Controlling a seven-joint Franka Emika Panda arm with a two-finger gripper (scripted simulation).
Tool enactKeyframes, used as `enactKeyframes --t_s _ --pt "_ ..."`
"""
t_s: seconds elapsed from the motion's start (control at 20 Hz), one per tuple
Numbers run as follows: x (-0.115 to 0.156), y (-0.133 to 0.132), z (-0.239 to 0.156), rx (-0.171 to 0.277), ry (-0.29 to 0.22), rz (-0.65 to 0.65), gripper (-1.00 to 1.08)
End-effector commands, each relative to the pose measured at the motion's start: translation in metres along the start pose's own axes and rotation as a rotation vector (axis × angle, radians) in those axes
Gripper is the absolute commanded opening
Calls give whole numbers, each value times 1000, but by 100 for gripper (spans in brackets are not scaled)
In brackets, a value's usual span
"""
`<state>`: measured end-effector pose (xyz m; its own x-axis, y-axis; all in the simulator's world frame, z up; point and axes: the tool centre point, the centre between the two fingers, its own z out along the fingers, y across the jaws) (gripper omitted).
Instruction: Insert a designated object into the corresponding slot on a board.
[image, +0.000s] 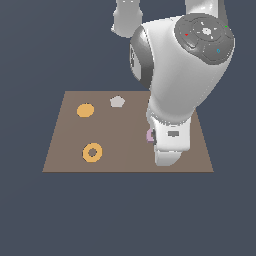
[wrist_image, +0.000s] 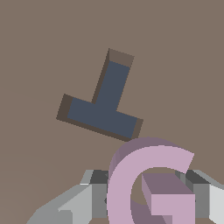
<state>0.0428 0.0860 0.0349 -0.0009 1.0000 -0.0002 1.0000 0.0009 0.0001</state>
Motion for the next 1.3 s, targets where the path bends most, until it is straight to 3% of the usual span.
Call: enactKeyframes --t_s 0.0,0.6,1.25 --pt "8 -7 -1 -1 0 -103 -100" --pt "33 -62 -3 -1 0 -683 -100" --pt "26 -115 -5 -1 0 -1188 -100"
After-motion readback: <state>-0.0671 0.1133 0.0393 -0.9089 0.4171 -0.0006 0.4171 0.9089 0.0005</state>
